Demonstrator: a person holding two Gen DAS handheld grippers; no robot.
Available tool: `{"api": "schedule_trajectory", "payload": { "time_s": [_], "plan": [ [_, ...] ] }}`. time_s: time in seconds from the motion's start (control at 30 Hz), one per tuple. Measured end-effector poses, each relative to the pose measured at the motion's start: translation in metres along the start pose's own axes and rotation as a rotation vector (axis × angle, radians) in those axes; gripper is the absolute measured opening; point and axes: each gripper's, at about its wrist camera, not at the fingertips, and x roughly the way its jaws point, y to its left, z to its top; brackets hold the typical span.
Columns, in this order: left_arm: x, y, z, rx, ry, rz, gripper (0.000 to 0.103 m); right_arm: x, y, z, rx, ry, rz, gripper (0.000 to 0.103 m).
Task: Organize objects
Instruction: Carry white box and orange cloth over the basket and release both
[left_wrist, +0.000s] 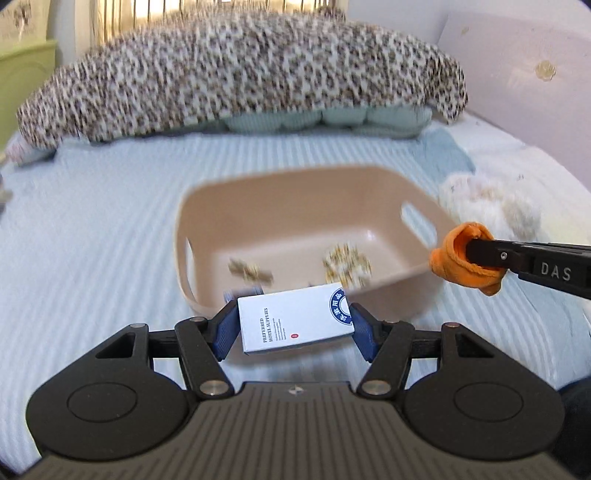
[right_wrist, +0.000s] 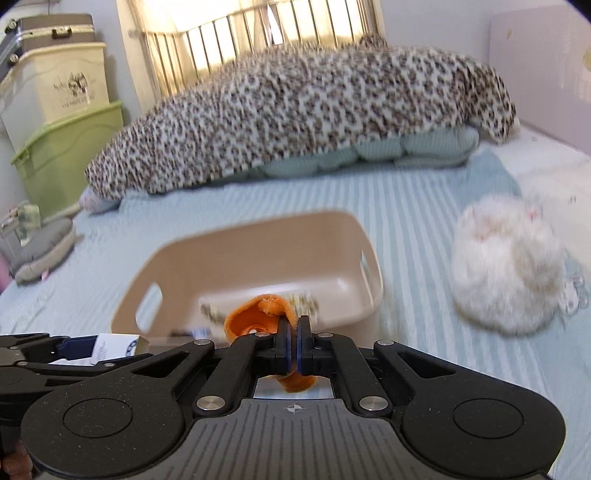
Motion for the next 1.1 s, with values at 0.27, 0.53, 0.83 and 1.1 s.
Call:
{"api": "schedule_trajectory", "payload": {
  "time_s": [0.27, 0.53, 0.83, 1.1],
  "plan": [
    [0.011, 0.009, 0.046, 0.008, -0.042, 0.041, 0.065, 0.019, 0.007, 0.034, -0.022, -0.062, -0.003, 0.003],
    [0.064, 0.013, 0.063, 0.015, 0.056, 0.103, 0.065, 0.065, 0.009, 0.043, -0.039, -0.021, -0.044, 0.003],
    [0.131, 0.025, 0.045, -0.024, 0.271, 0.160, 0.065, 0.113, 0.010, 0.023, -0.099, 0.157, -0.078, 0.005],
    [0.119, 0.028, 0.041, -0.013, 0.284, 0.098, 0.078, 0.102, 0.003, 0.019, -0.077, 0.169, -0.058, 0.058]
  ]
}}
